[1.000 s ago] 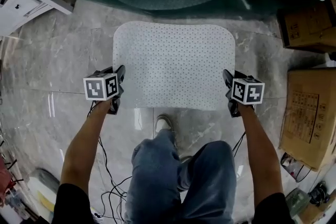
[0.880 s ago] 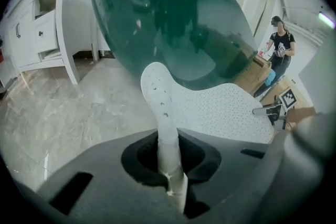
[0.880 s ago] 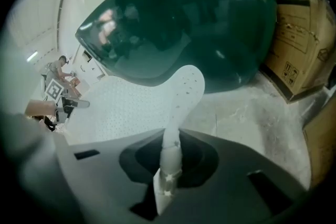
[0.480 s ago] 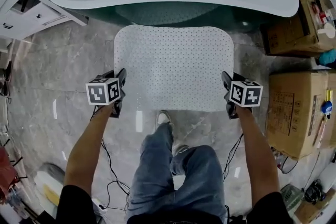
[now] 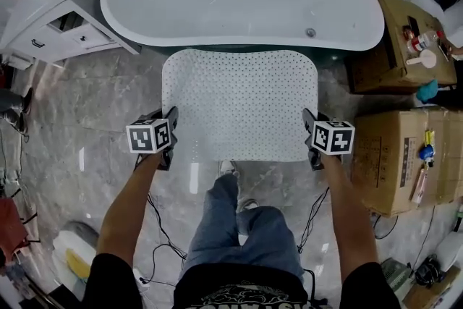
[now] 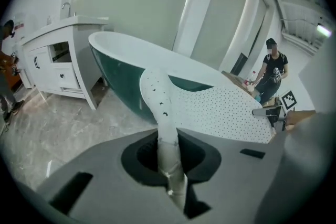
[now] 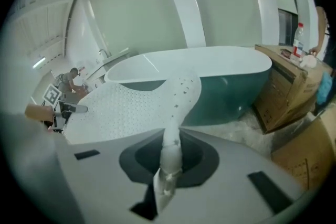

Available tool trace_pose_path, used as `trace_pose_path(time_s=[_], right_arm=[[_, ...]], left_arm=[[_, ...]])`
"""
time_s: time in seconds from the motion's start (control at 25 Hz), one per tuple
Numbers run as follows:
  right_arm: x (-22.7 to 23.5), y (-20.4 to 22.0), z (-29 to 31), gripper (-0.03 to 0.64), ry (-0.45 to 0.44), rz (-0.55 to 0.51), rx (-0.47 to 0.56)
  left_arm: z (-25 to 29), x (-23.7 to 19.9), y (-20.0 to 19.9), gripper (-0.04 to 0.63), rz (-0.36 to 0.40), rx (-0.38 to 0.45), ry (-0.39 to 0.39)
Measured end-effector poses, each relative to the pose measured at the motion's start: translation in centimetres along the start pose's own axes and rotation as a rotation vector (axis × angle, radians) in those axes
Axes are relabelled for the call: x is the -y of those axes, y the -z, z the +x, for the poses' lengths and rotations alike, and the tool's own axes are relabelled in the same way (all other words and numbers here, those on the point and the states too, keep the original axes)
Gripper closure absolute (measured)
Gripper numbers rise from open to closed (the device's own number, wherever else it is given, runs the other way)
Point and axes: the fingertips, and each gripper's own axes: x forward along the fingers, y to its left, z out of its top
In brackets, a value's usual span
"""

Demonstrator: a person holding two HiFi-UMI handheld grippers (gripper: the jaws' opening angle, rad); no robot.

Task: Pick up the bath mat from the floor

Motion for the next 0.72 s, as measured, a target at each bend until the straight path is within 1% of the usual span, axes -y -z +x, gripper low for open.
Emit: trace_pose_path(time_s=[0.36, 0.72], right_arm=[[-2.4, -7.1, -8.3, 0.588, 0.006, -0.008, 0.097], [-3.4, -13.6, -14.2, 0.588, 0.049, -0.017, 0.233]], left_arm=[[-8.1, 3.1, -6.9, 0.561, 0.001, 0.092, 0.001], [-12.2, 6.1, -15.4, 0.560, 0.073, 0.209, 0.018]])
